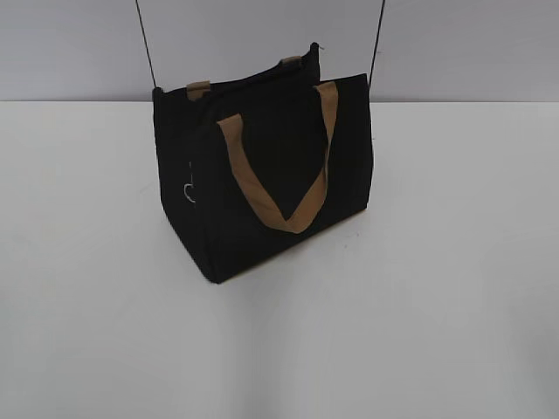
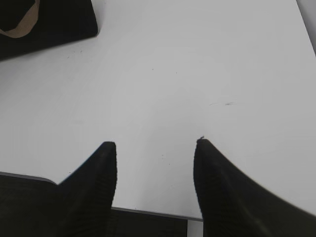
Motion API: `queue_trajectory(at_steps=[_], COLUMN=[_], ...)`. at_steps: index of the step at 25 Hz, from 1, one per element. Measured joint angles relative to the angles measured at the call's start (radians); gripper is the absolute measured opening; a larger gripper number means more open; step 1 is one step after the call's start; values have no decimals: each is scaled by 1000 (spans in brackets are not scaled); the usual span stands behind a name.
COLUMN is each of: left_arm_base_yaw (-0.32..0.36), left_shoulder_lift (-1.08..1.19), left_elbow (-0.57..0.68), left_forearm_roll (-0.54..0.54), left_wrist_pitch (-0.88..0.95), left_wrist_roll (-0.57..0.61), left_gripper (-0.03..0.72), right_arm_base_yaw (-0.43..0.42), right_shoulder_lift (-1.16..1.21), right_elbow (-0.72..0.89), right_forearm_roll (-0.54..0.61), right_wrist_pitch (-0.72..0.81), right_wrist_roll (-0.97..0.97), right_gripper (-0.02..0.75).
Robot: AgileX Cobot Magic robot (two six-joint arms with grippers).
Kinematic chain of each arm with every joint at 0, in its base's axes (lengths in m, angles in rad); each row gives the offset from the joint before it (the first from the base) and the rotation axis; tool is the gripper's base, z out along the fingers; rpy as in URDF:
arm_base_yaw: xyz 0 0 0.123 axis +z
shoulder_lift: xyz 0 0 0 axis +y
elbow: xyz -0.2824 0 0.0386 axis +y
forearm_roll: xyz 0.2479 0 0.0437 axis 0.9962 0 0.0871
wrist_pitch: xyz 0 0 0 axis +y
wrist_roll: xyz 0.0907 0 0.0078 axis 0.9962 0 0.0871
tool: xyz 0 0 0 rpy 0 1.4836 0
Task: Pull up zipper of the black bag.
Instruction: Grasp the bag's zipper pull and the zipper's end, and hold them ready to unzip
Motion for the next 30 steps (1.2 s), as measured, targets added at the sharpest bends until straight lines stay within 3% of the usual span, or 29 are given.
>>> queue_trajectory(at_steps=[3,7,13,16,24,30], left_arm_base_yaw=[0,0,-8,-9,-12,-110], left_shoulder_lift=[30,121,265,343,572,780], left_elbow=[0,-24,-42,-32,178,187], left_forearm_roll=[-6,2,-11,-96,-246,-269], left_wrist_pitch=[-1,-80,-364,-487,-982,-1181], left_wrist_roll=[2,82,152,159,198,198], left_gripper=[528,566,569,569,539,495], right_arm_base_yaw=[0,0,0,0,0,0], right_shoulder_lift=[0,0,0,0,0,0], right_elbow=[0,0,0,0,0,0], right_forearm_roll=[1,1,1,1,1,1], right_wrist_pitch=[0,0,0,0,0,0], right_wrist_roll=[0,0,0,0,0,0], right_gripper=[389,389,389,389,389,389])
